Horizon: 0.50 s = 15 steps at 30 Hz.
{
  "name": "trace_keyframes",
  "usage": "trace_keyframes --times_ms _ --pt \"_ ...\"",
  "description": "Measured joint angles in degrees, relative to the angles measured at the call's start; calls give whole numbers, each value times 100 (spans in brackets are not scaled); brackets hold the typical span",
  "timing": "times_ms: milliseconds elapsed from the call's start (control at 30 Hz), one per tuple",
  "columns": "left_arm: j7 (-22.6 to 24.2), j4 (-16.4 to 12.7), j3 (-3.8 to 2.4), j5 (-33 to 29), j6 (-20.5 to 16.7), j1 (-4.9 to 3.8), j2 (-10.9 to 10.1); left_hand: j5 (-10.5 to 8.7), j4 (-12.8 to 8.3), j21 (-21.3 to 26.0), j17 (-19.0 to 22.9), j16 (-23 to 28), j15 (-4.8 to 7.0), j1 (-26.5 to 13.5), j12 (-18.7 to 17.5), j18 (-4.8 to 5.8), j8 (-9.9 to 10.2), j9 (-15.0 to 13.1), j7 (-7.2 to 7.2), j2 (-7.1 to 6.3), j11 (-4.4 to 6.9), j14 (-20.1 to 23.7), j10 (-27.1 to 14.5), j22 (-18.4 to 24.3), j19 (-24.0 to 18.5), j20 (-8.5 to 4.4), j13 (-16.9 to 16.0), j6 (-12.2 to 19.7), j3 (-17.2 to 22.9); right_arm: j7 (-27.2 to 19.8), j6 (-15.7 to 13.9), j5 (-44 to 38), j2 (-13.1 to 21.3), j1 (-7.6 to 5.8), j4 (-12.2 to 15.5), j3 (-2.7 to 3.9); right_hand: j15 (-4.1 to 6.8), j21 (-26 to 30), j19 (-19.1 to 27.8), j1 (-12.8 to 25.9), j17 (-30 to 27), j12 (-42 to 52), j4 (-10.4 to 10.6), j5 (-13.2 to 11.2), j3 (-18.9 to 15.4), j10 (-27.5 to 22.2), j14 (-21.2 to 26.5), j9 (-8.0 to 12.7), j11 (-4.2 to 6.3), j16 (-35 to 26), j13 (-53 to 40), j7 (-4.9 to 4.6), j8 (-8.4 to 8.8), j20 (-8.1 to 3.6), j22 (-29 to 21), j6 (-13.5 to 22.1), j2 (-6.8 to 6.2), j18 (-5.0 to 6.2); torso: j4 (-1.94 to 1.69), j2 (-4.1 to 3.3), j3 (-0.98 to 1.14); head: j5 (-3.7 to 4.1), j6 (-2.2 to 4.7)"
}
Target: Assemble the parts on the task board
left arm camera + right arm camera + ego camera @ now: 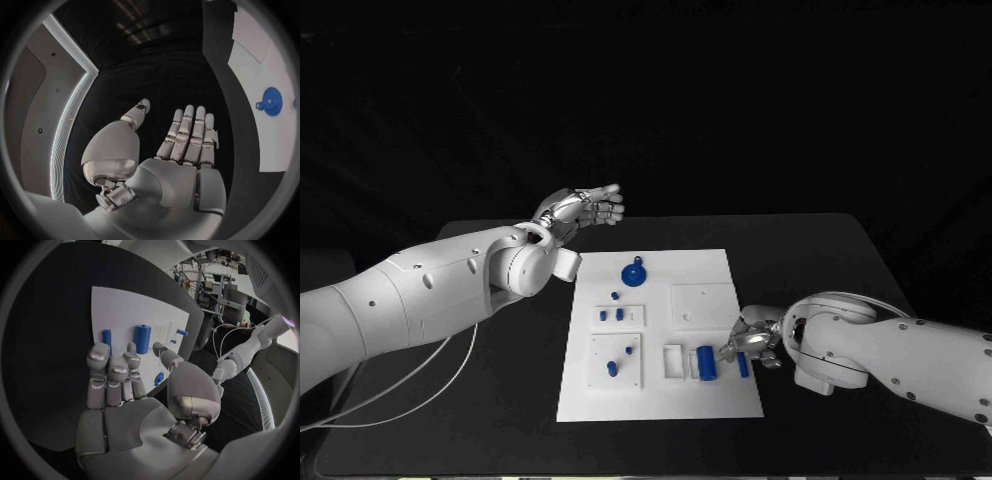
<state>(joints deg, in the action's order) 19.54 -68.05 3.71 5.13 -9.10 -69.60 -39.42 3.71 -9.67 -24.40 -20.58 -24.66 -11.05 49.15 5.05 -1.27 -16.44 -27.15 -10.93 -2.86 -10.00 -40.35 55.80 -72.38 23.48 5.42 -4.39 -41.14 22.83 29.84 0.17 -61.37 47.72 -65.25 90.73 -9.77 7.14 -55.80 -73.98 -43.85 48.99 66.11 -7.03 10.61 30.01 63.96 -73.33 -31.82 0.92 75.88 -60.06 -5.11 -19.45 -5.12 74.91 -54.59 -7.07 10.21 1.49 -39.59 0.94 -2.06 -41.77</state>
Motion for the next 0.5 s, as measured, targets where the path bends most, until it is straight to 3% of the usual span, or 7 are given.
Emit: trace_keyframes --times_ms 67,233,300,500 --pt "1 -9 1 0 5 0 -3 0 0 0 0 0 0 0 0 0 0 0 0 0 0 0 0 0 0 0 0 0 0 37 -23 -48 -56 23 -19 -4 0 -22 1 44 16 0 38 -74 18 0 0 -9 0 0 -9 -11 0 0 0 10 -35 0 0 0 -3 0 0" --pt "1 -20 2 0 20 0 -6 0 0 0 1 0 0 0 0 0 0 0 0 0 0 0 0 0 0 0 0 0 0 107 -77 -166 -198 102 -90 -13 -2 -51 32 279 65 0 254 -540 68 22 1 -31 -22 0 -42 -12 43 -30 0 9 -88 -1 -2 -6 -4 2 -20" --pt "2 -22 2 0 25 0 -8 0 0 0 1 0 0 0 0 0 0 0 0 0 0 0 0 1 0 0 0 0 0 126 -89 -202 -248 130 -127 -15 -7 -54 33 357 82 0 344 -691 93 22 6 -37 -22 0 -55 -12 85 -30 0 9 -166 -2 -3 -8 -4 1 -27" --pt "2 -32 3 0 36 0 -13 0 0 0 1 0 0 -16 0 3 0 1 0 16 -1 0 -1 1 13 -13 1 0 0 159 -122 -305 -373 217 -261 -31 -9 -77 63 471 114 0 475 -728 163 22 8 -53 -22 0 -81 -35 116 -42 0 35 -280 -4 -1 -9 -5 -18 -49"
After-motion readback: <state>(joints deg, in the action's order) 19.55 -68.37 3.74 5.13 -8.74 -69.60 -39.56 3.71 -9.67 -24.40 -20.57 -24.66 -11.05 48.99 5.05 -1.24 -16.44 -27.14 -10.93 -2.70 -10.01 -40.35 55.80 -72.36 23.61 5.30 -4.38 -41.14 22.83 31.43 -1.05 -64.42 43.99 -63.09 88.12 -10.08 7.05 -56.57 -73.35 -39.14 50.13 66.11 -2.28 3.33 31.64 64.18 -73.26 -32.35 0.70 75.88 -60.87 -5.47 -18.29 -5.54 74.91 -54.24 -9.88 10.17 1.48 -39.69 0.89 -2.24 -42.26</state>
